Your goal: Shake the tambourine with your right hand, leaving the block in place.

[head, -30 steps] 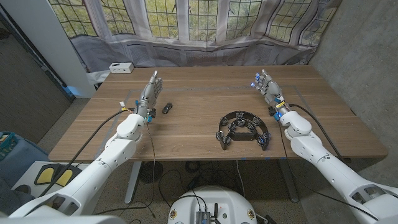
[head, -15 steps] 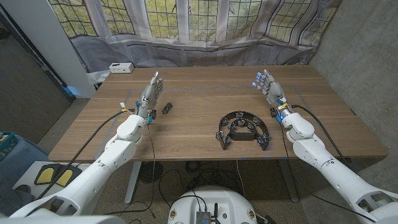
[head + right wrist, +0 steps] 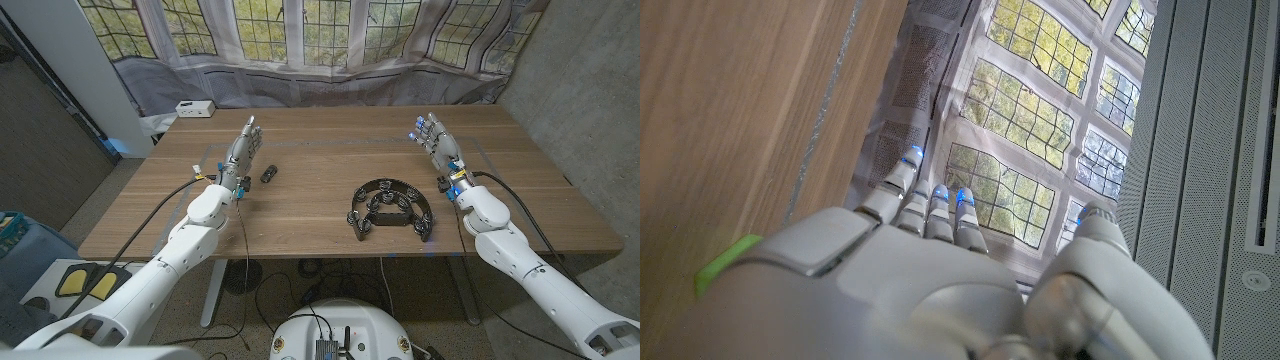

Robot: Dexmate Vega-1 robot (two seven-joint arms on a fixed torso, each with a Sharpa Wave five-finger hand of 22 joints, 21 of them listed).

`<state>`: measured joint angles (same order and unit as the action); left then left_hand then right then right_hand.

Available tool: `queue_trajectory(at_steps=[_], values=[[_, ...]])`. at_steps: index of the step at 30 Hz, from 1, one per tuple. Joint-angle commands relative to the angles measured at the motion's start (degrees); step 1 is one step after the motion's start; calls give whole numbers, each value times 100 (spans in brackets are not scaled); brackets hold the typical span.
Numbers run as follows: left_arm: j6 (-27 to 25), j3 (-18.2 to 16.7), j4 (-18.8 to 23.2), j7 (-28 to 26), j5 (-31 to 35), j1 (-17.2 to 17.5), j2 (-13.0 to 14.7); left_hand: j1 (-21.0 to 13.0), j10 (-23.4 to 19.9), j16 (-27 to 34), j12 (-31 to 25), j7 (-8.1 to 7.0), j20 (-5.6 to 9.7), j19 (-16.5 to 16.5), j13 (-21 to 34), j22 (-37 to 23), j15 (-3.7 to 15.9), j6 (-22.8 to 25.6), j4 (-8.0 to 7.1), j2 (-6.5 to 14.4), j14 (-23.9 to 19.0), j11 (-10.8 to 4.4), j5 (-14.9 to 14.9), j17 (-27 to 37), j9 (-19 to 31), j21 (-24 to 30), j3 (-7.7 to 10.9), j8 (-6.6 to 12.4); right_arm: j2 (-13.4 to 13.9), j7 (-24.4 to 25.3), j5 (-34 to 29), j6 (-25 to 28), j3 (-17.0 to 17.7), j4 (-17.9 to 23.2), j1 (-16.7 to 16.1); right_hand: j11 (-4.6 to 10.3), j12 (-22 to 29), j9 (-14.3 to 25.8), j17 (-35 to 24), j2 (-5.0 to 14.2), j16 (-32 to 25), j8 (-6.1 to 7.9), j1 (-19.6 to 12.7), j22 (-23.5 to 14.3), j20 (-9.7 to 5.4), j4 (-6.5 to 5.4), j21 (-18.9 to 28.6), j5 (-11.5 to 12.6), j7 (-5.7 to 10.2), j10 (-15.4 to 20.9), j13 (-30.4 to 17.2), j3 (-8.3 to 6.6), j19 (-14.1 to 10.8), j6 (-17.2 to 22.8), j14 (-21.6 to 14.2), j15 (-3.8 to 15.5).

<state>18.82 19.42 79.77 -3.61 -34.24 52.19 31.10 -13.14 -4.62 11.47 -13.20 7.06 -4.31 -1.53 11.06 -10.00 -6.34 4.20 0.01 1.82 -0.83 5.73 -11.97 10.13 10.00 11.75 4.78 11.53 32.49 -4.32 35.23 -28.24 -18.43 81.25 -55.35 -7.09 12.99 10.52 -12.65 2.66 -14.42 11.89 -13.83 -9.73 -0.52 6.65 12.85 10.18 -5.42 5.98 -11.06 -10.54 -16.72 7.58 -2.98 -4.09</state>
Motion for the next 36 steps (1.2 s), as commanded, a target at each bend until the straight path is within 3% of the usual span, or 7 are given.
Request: queue_trajectory(at_steps=[1,17,36], values=[[19,60,-201,126,1,-138,-52,-72,-22,-9,-15,34,-40,4,11,-22,-2,39,28,8,-47,13,-5,19,18,-12,17,7,148,257,-170,-71,110,434,-309,-1,12,20,-18,21,-23,5,-38,-20,-9,31,41,32,-3,36,-18,-7,-71,78,-55,-26],[46,147,-422,214,39,-322,-144,-99,-62,-16,-15,30,-40,1,12,-23,-9,70,49,29,-74,7,8,19,19,-21,27,-3,325,347,-218,-51,203,897,-675,-14,-6,20,-21,19,-2,-5,-34,-19,14,33,11,30,-9,36,-19,-1,-53,86,-33,-50],[113,184,-445,217,89,-377,-188,-122,-85,-27,-9,27,-43,0,13,-24,9,96,69,45,-85,6,20,20,19,-27,34,-13,528,604,-325,-189,481,1560,-1402,-8,-19,21,-24,15,8,-18,-30,-19,32,37,-17,28,-2,55,-21,8,-54,90,-45,-58]])
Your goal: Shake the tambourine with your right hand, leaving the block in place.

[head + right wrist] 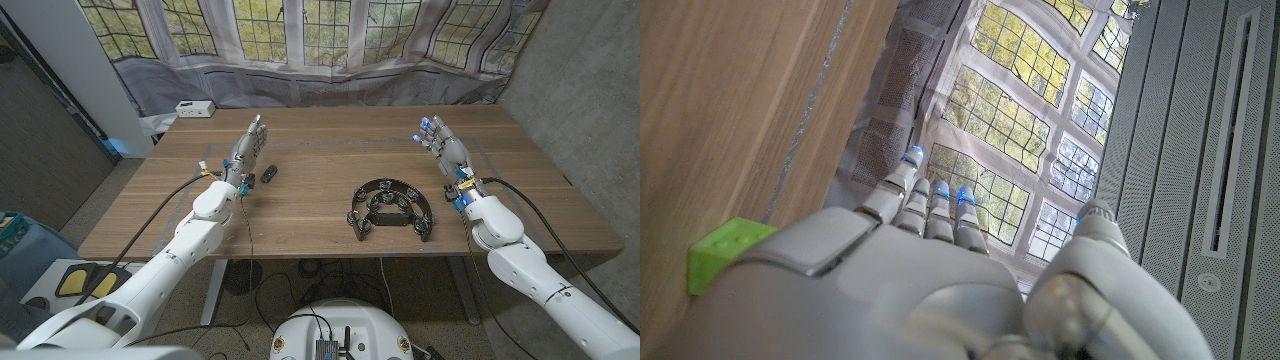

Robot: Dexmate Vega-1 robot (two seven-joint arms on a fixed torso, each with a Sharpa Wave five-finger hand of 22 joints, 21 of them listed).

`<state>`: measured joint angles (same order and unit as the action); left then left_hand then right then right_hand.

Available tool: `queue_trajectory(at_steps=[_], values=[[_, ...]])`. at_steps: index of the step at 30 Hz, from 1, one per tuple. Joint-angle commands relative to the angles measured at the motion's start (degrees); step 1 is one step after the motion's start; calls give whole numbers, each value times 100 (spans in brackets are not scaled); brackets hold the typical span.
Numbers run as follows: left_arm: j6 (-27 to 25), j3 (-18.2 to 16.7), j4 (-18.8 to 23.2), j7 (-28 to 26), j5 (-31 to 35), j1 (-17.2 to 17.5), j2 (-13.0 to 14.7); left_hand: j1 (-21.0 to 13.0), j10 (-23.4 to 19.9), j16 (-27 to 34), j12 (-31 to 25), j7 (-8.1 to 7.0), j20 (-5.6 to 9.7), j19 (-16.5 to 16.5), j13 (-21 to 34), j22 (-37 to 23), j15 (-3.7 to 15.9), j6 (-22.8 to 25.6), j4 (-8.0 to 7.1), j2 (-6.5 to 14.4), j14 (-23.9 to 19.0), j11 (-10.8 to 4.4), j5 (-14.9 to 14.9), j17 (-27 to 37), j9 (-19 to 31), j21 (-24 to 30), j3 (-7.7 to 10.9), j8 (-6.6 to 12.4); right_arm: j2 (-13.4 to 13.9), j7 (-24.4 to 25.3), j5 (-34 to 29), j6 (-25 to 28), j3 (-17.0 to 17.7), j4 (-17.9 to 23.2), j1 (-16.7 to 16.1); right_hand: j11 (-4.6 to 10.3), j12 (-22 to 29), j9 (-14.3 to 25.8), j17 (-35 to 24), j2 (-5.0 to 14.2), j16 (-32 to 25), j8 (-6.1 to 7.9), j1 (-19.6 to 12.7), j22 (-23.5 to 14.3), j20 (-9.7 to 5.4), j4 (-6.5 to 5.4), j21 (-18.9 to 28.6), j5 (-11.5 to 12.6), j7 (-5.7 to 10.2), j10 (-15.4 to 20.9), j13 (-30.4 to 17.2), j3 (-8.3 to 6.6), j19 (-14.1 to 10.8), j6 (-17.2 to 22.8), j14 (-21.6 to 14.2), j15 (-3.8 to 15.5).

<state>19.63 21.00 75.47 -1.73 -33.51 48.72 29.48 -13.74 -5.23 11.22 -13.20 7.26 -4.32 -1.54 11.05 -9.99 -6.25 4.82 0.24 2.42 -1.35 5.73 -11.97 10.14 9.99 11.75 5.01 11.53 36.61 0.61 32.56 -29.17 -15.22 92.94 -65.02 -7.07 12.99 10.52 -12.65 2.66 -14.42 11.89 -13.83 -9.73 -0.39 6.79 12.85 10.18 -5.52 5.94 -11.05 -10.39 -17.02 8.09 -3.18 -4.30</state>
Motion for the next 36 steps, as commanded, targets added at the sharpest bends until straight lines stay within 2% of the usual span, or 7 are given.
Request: queue_trajectory(at_steps=[1,19,29,36], values=[[40,23,-3,26,17,-23,-24,-63,-24,-2,-8,7,-41,0,14,-24,-2,36,47,-14,-34,10,21,19,20,-28,12,-13,128,97,-65,-115,166,411,-461,-4,-20,21,-26,20,8,-18,-27,-19,21,20,-19,28,9,60,-22,-7,-25,40,-24,-30],[53,-11,214,19,1,129,56,-81,-44,-9,-2,7,-56,-15,15,-25,1,56,65,-3,-49,-5,33,20,21,-37,15,-23,270,211,-282,-247,392,975,-1066,12,-20,22,-26,24,4,-20,-38,-20,47,30,-30,28,50,118,-24,-7,-68,70,-82,-44],[63,19,138,68,-36,107,-8,-88,-35,-15,10,7,-57,-18,15,-26,-2,58,74,2,-47,6,39,20,21,-40,17,-30,379,216,-384,-225,528,1211,-1309,12,-27,22,-25,34,-9,-26,-41,-19,39,32,-19,29,60,131,-26,-12,-139,73,-148,-33],[110,35,114,55,6,83,-34,-94,-57,-15,6,1,-60,-19,16,-26,11,65,80,7,-57,6,42,20,21,-41,18,-32,343,254,-528,-342,591,1317,-1440,13,-28,22,-23,33,-5,-29,-46,-19,47,36,-18,29,55,146,-26,-15,-166,76,-160,-42]])
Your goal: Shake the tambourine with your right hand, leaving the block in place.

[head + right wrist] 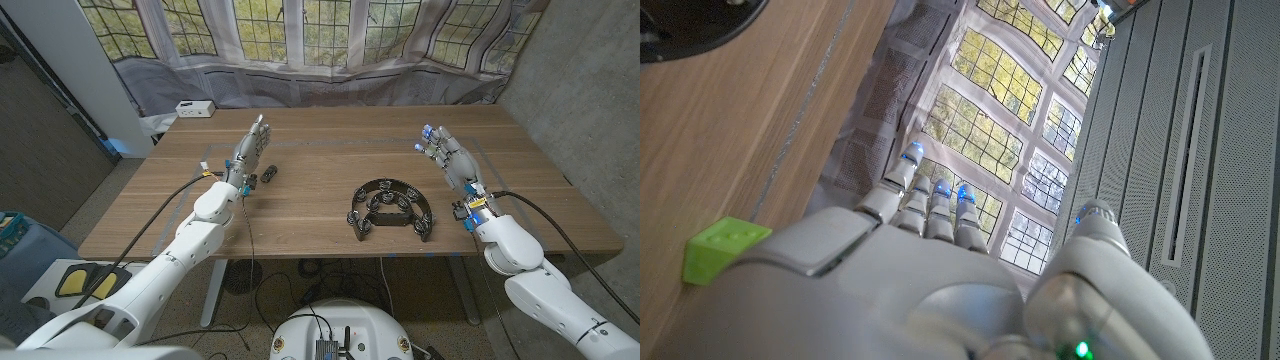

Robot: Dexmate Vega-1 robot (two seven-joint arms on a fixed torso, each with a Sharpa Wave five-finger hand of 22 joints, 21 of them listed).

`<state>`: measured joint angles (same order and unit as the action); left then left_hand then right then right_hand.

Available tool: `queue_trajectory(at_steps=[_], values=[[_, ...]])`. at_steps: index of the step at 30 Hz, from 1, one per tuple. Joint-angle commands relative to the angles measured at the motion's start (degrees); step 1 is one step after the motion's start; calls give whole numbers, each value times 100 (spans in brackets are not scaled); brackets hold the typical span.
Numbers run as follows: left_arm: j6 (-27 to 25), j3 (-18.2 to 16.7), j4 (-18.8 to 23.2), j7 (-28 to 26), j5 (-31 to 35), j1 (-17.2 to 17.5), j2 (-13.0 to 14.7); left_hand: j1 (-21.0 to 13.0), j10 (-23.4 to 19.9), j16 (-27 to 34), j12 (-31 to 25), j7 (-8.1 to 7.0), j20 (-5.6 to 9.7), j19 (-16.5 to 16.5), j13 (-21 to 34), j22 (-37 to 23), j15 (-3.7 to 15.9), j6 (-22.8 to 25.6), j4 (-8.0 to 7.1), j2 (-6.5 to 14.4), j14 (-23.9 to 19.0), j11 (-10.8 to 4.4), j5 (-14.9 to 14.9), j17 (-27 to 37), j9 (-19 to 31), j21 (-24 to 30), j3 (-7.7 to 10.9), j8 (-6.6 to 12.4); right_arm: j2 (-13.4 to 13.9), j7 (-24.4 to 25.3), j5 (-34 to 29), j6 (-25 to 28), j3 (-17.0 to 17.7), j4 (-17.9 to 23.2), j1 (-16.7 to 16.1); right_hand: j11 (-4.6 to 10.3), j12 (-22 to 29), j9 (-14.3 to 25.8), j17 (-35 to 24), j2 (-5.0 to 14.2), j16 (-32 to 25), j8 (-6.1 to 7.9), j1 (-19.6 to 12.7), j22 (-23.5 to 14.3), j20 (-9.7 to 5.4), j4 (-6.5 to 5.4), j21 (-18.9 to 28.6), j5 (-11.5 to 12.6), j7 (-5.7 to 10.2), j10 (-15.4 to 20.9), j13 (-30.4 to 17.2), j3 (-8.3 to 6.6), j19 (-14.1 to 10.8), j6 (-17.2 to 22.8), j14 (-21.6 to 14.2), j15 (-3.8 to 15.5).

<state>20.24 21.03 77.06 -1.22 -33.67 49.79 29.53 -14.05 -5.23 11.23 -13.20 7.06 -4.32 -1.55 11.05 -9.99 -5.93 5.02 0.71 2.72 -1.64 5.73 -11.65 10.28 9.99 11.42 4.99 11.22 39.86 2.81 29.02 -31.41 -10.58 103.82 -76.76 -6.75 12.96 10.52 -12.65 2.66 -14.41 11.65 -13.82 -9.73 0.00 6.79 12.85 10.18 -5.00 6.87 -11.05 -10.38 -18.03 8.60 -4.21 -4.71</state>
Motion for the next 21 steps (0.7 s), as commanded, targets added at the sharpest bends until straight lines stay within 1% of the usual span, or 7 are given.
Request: queue_trajectory(at_steps=[1,13,21], values=[[51,33,-34,10,30,-28,-30,-65,-61,-15,5,17,-58,-18,16,-26,-16,49,35,-22,-31,7,10,6,21,-7,21,-1,-1,77,-240,-136,138,266,-296,-18,-26,22,-22,33,-5,-6,-48,-20,10,38,-19,29,7,55,-27,-16,-68,25,-61,-4],[41,30,-7,62,37,-62,11,-79,-85,-15,6,18,-60,-20,16,-27,-8,84,47,-9,-47,-14,15,6,22,-9,26,4,-96,119,-408,-204,128,413,-475,-16,-32,22,-21,40,1,-9,-54,-20,20,41,-25,30,18,67,-28,-22,-91,31,-78,-11],[15,61,-94,57,32,-174,-74,-86,-101,-11,4,15,-60,-20,16,-27,-15,90,54,-2,-68,-20,17,5,22,-10,29,1,-81,-7,-357,-225,83,432,-505,-11,-36,22,-19,44,6,-13,-62,-20,23,46,-30,29,22,77,-29,-28,-104,31,-90,-9]])
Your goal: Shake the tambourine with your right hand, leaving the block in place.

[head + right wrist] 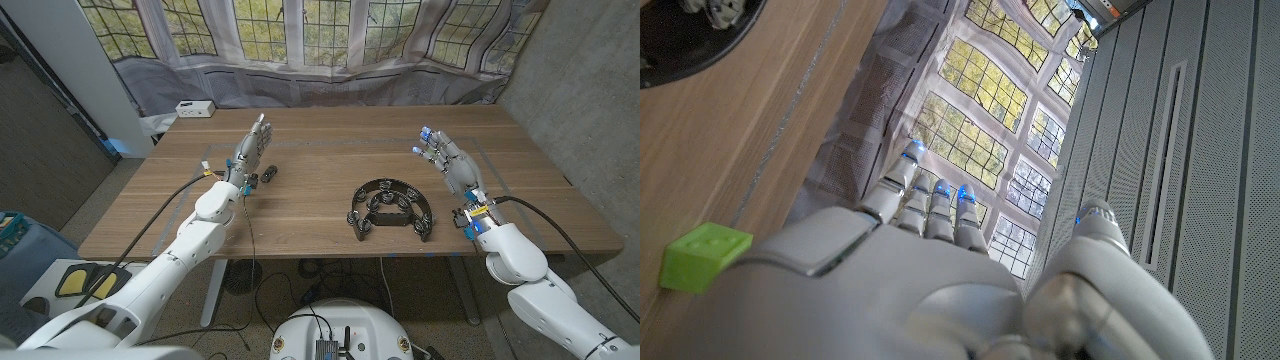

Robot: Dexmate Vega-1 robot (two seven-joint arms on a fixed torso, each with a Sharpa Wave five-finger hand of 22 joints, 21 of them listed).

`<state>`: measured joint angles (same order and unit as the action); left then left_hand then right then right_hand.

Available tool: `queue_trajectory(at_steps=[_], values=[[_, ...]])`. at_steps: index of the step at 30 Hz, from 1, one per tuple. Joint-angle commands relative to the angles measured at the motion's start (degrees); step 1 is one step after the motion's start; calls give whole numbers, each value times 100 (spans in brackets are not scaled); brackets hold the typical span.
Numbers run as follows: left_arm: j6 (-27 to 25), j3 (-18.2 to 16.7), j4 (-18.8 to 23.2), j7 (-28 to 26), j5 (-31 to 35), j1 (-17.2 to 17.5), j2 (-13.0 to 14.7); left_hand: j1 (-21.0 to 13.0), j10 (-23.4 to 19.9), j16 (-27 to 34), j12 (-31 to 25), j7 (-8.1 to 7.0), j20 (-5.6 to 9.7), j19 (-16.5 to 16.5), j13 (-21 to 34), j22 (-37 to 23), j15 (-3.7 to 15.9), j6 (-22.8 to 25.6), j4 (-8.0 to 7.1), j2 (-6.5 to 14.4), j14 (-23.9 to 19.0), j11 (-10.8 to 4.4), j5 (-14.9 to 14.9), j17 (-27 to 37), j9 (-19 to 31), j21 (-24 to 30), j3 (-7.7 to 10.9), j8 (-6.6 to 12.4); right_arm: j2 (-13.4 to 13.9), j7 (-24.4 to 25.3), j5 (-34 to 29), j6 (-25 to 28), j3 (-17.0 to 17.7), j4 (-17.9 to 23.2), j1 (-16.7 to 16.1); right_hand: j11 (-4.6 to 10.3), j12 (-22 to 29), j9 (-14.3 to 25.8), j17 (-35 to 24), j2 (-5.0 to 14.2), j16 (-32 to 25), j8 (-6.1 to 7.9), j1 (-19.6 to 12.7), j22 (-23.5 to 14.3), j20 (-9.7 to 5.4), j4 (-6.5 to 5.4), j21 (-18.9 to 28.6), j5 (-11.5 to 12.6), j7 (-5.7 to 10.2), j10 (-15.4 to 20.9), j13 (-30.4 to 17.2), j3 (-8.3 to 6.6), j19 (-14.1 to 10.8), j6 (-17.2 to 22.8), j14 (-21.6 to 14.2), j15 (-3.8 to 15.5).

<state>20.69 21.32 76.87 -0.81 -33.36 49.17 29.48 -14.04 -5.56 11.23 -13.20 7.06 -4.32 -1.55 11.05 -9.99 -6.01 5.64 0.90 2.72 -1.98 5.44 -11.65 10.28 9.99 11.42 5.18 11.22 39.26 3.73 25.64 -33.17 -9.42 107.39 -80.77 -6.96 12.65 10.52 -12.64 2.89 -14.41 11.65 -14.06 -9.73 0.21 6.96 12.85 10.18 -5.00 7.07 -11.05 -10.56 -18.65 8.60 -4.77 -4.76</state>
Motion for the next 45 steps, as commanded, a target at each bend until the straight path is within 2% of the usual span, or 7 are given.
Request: queue_trajectory(at_steps=[1,13,23,26,31,45], values=[[-33,40,-77,8,9,-124,-78,-88,-73,-9,3,12,-62,-19,17,-27,-7,34,36,0,-42,12,18,6,22,-10,11,2,-21,-110,-18,-59,-34,70,-106,11,-4,22,-19,21,7,-14,-41,-20,6,30,-32,29,20,60,-29,-11,-43,32,-34,-4],[-149,95,-10,11,82,-183,-26,-98,-118,4,-5,11,-88,-4,17,-27,-20,78,46,12,-96,13,23,6,23,-5,16,9,-133,154,-527,-106,-17,138,-264,14,-8,23,-16,32,14,-16,-61,-20,5,40,-41,30,21,77,-30,-23,-57,40,-49,-1],[-109,52,-30,34,46,-136,9,-103,-141,2,-7,16,-94,-1,17,-27,-28,104,53,18,-109,14,26,6,23,-4,17,11,-267,245,-782,-227,-101,102,-272,17,-5,23,-14,40,5,-6,-75,-20,17,46,-34,29,44,113,-31,-31,-115,78,-105,14],[-113,38,-10,30,37,-117,26,-104,-142,4,-5,14,-96,-1,17,-27,-29,106,55,20,-119,19,27,7,23,-5,17,9,-350,200,-830,-416,-188,-21,-203,33,16,23,-14,45,-4,13,-83,-20,19,50,-25,27,56,185,-31,-36,-163,137,-147,11],[-89,32,3,40,45,-114,40,-106,-153,2,-6,8,-98,-1,18,-27,-26,116,58,23,-122,21,29,7,23,-5,18,9,-493,449,-1313,-527,-128,-26,-241,57,48,22,-7,78,-33,48,-137,-20,14,71,-7,26,89,323,-32,-67,-280,274,-276,39],[-76,80,-81,95,55,-178,-12,-111,-168,-4,0,7,-98,3,18,-28,-15,133,68,29,-133,14,34,7,24,-5,18,4,-597,1190,-2765,11,302,487,-712,108,76,21,0,157,-57,88,-248,-20,-7,107,1,26,138,491,-32,-133,-411,469,-410,109]])
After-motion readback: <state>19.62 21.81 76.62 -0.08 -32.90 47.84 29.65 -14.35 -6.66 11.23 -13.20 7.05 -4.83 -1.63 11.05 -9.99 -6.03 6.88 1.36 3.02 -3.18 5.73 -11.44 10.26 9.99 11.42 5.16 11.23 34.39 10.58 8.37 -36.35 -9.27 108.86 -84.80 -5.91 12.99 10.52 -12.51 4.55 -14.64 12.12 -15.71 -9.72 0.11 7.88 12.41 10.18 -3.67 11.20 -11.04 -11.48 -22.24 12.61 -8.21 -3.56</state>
